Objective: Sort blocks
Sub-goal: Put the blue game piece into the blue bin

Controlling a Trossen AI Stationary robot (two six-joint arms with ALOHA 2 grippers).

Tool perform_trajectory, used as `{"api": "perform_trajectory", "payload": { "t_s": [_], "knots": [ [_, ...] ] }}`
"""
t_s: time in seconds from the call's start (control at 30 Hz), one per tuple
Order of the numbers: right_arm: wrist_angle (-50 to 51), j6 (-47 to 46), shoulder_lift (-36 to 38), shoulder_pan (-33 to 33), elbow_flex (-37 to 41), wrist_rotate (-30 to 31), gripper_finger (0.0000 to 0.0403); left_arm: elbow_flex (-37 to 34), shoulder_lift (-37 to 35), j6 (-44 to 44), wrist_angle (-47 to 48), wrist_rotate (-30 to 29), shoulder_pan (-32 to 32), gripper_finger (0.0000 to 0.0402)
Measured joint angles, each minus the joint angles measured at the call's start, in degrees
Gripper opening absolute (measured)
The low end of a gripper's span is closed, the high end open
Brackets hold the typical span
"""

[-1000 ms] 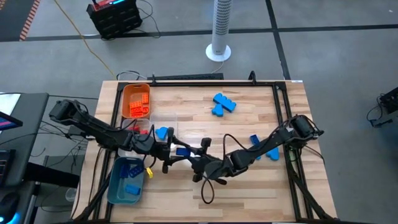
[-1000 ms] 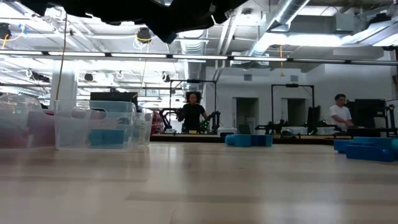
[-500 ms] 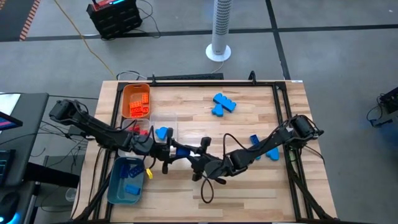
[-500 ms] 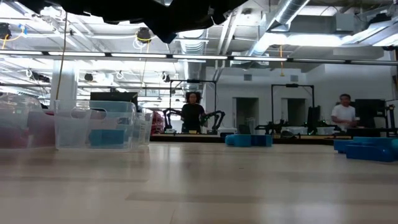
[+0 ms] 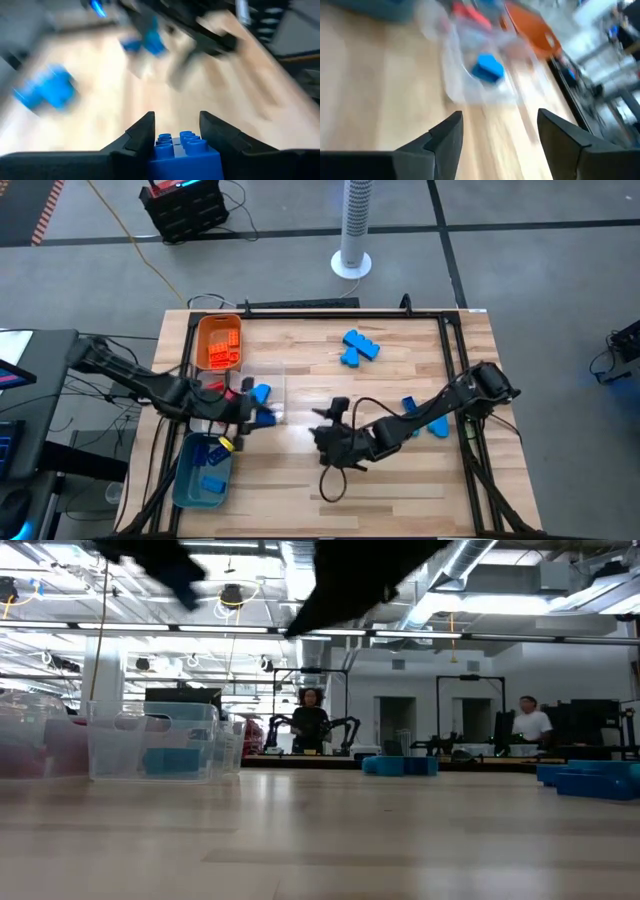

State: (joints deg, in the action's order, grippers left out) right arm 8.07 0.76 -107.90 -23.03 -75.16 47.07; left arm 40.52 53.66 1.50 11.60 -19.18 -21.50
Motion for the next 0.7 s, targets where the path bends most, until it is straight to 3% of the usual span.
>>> {"api": "perform_trajectory", "payload": {
  "t_s": [0.23,0.43,0.7],
  "knots": [
    [12.2,-9.9,-0.1,1.9,0.0,0.3,0.0248,2.4,-3.3,33.7,25.0,20.3,-4.3,0.0129],
    [12.5,-11.3,-0.2,3.1,0.8,0.6,0.0248,2.4,0.1,52.1,34.9,21.9,-14.2,0.0129],
    [13.8,-11.3,0.2,2.8,0.8,0.6,0.0248,2.4,8.8,67.0,35.7,21.5,-23.6,0.0129]
  ]
}}
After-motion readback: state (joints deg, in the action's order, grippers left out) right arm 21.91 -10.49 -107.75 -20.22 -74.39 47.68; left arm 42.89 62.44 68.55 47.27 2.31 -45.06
